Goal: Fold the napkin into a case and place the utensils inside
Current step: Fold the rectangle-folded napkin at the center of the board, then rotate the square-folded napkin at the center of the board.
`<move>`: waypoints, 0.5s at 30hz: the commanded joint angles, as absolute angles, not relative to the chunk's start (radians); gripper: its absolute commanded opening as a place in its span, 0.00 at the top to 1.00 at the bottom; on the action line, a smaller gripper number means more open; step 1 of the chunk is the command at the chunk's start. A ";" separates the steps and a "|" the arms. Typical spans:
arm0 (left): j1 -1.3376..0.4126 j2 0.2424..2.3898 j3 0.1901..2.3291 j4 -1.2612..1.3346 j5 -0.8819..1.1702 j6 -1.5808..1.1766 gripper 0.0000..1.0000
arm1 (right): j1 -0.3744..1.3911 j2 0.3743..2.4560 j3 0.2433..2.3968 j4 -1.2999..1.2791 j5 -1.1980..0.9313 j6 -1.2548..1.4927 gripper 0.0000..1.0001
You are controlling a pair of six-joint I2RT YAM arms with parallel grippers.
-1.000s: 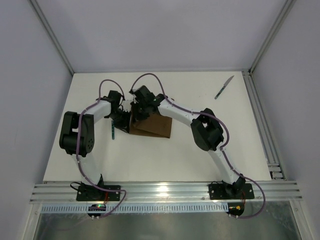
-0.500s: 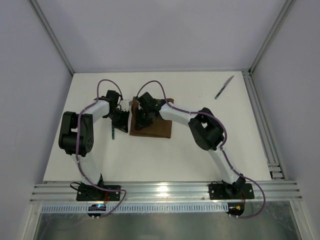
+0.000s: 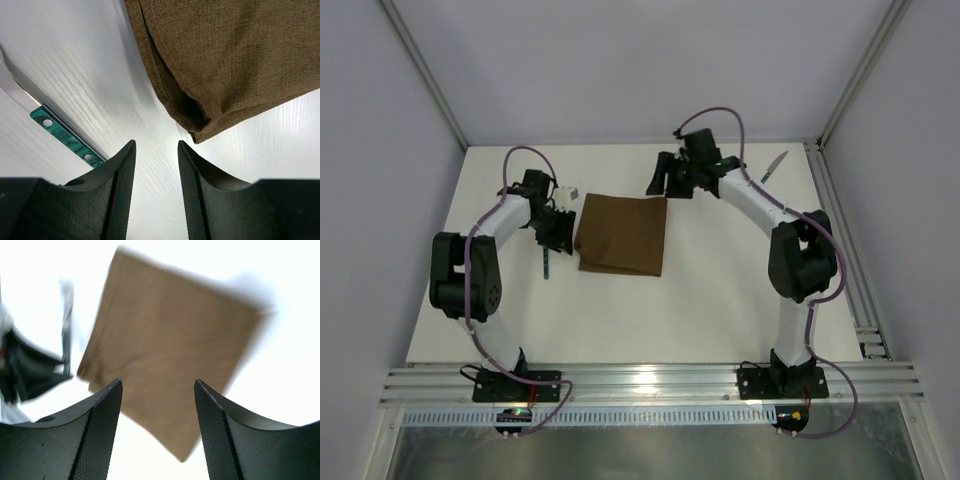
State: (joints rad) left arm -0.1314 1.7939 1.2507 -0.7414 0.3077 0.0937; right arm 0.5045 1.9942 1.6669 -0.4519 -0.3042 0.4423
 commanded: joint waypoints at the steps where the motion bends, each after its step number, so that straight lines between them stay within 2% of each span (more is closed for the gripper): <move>1: -0.127 1.750 1.287 -0.782 0.308 0.106 0.58 | 0.384 1.997 1.606 -0.456 -0.291 0.436 0.36; 4: -0.127 1.749 1.298 -0.792 0.305 0.103 0.56 | 0.362 2.062 1.635 -0.416 -0.388 0.459 0.35; 8: -0.129 1.741 1.312 -0.793 0.340 0.089 0.52 | 0.357 2.144 1.692 -0.410 -0.394 0.485 0.36; 15: -0.141 1.753 1.315 -0.795 0.336 0.084 0.51 | 0.341 2.206 1.641 -0.293 -0.416 0.587 0.39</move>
State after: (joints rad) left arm -0.1352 1.7802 1.2835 -0.7818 0.3153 0.0868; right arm 0.3542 2.2127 1.6436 -0.3759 -0.3992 0.5312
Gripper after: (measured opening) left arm 0.489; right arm 0.618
